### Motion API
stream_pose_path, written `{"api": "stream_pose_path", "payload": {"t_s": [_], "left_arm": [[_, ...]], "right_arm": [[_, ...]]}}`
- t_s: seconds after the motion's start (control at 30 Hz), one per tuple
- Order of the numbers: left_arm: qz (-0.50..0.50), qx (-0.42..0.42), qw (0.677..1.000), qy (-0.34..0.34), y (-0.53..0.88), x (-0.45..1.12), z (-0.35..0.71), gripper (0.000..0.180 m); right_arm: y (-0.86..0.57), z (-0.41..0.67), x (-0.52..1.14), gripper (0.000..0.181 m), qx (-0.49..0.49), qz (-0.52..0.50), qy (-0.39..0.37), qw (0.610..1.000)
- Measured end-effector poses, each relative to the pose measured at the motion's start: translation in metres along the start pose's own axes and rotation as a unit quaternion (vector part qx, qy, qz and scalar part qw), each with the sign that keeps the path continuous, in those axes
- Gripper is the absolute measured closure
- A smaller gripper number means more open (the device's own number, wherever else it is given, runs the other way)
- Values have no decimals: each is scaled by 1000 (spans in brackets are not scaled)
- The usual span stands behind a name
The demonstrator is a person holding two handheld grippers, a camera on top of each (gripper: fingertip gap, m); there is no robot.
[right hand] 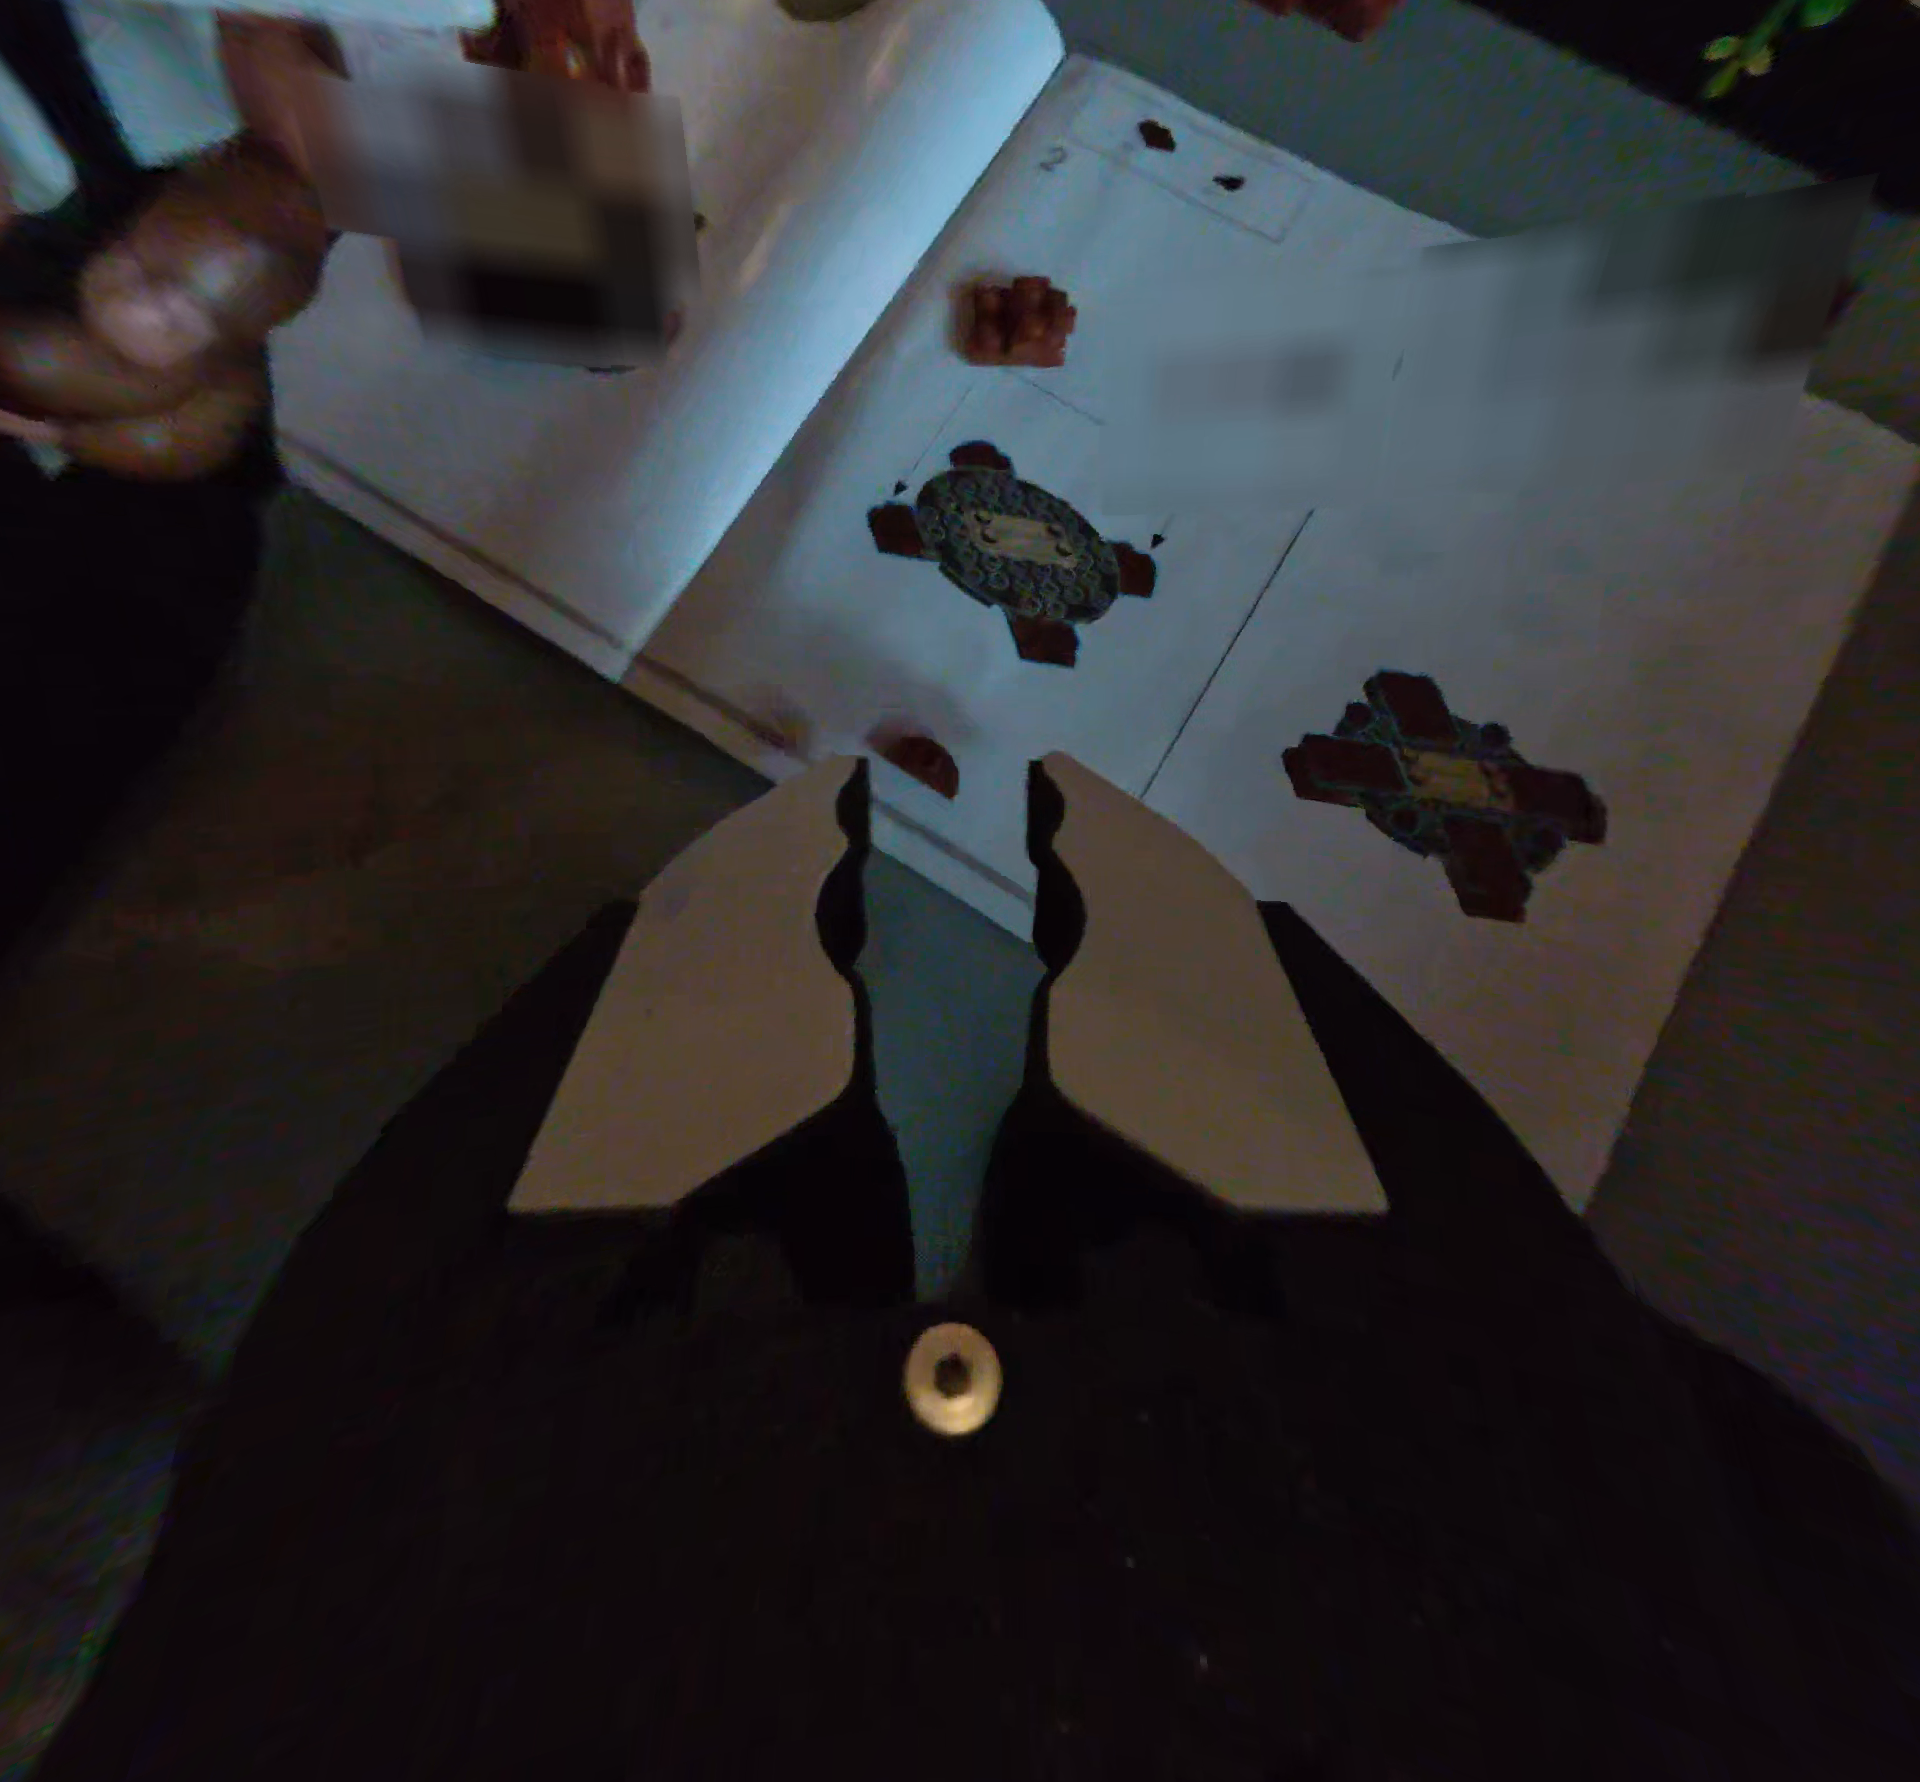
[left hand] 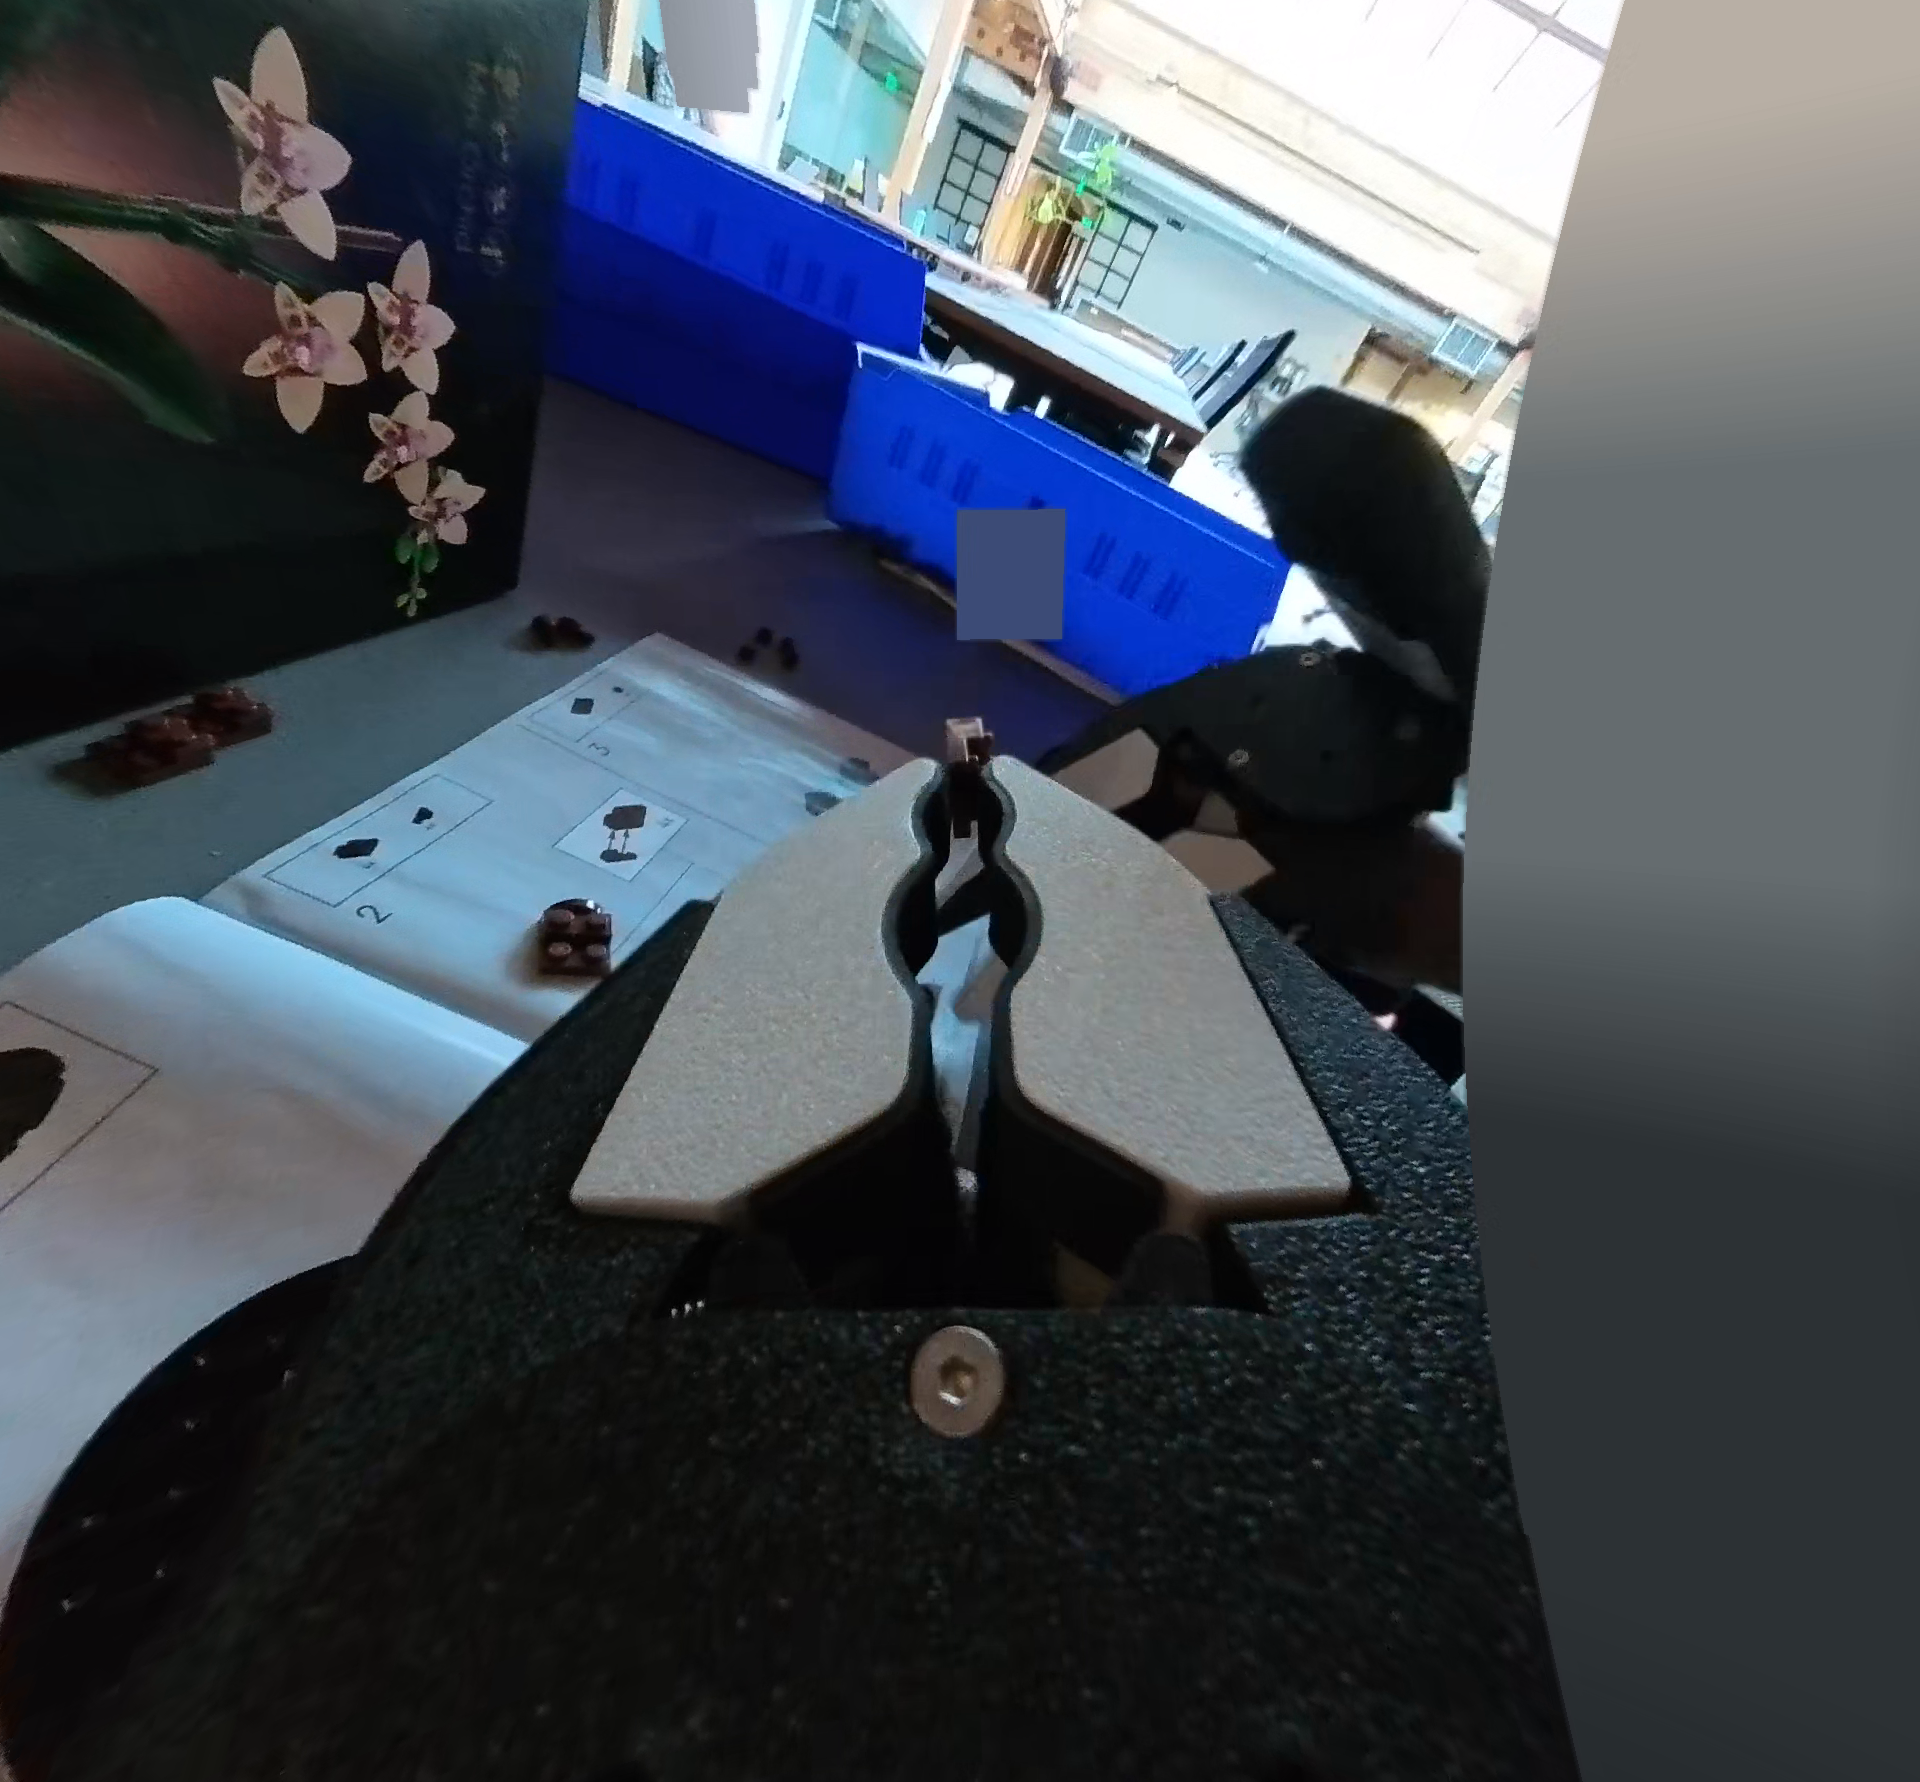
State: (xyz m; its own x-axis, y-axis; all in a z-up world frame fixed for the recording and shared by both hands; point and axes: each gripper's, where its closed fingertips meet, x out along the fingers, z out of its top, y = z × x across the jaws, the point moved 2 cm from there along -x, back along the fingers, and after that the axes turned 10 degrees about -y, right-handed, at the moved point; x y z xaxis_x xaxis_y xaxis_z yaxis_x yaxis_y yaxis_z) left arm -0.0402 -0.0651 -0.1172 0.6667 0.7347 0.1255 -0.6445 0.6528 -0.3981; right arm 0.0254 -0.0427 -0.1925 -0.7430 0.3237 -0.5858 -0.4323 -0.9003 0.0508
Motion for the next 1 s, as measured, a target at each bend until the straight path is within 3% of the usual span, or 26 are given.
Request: {"api": "stream_pose_path", "payload": {"t_s": [0.07,0.3,0.43,0.57,0.73,0.87,1.0], "left_arm": [[4,6,1000,4,1,0,-1,177],[0,-3,1000,6,-6,0,-1,178],[-4,-7,1000,1,-7,-1,0,177],[-8,-10,1000,-5,-7,-2,1,177],[-14,-4,1000,1,-10,-1,0,177],[-12,0,1000,2,-10,-1,0,177],[-15,-7,1000,3,-10,-1,-1,177]], "right_arm": [[3,6,3,164,30,0,-23,999],[3,-4,5,160,13,-32,26,999],[4,-4,7,169,-21,-26,27,999],[7,-4,7,175,-147,66,49,986],[-20,9,9,162,-324,138,75,933],[-14,16,-10,165,-221,157,62,961],[-9,0,-14,172,-138,102,48,984]]}}
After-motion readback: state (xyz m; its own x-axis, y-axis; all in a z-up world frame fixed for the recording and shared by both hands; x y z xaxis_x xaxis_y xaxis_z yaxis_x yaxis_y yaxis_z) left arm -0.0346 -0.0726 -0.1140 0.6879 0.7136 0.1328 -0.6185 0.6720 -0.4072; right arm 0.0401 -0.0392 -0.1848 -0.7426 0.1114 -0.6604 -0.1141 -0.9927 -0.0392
